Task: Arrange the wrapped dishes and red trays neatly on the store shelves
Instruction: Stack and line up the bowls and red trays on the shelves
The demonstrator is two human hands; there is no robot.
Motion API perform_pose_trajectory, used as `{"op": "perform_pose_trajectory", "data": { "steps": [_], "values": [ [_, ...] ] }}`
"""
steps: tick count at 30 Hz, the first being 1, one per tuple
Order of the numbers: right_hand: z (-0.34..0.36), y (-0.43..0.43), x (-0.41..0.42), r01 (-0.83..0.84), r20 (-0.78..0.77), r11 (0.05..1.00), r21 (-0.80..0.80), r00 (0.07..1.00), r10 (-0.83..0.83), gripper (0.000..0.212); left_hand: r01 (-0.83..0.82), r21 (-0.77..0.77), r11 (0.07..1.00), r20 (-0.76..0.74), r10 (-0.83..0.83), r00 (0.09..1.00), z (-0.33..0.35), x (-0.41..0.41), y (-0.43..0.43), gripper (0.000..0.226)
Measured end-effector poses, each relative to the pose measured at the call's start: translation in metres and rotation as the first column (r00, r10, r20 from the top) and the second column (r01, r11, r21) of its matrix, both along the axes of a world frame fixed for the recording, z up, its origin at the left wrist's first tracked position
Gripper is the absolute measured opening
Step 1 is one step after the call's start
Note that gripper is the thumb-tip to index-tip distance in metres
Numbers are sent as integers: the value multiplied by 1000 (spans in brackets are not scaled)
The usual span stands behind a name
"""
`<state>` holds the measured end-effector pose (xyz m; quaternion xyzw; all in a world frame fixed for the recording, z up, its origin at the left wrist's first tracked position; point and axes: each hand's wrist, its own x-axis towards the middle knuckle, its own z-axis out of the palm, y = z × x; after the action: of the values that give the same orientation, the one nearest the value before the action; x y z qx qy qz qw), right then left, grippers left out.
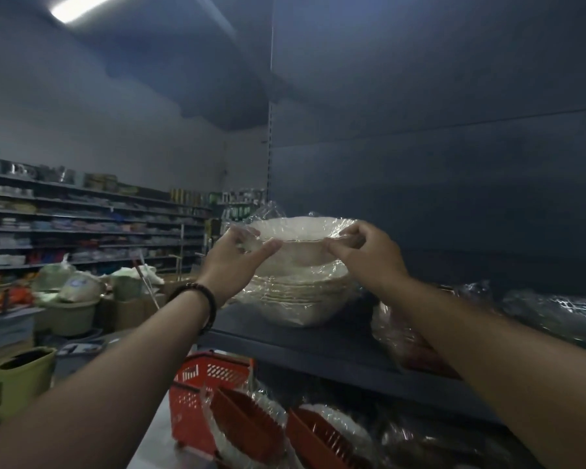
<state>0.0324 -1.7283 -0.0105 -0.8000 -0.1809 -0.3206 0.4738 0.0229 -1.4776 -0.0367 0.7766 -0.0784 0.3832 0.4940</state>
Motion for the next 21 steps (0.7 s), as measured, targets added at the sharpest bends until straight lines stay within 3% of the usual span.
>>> {"op": "perform_pose_trajectory", "data": {
  "steps": [6, 9, 12, 16, 21],
  "values": [
    [-22, 14, 44, 63, -105, 985, -160, 991, -80, 40, -84, 31, 996, -127, 87, 988, -28, 35, 13, 83],
    [-29, 17, 57, 131, -138, 962, -240, 976, -168, 53, -155, 124, 980, -203, 178, 963, -38, 41, 8, 103],
    [-28, 16, 61, 183, -161, 939, -291, 958, -237, 72, -239, 267, 934, -193, 295, 936, -41, 44, 2, 95],
    [-23, 12, 62, 113, -215, 898, -425, 951, -221, 50, -196, 325, 925, -180, 264, 948, -49, 49, 5, 96],
    [-19, 14, 69, 117, -209, 824, -554, 939, -273, 51, -197, 389, 900, -217, 297, 930, -56, 52, 8, 94]
  ]
}}
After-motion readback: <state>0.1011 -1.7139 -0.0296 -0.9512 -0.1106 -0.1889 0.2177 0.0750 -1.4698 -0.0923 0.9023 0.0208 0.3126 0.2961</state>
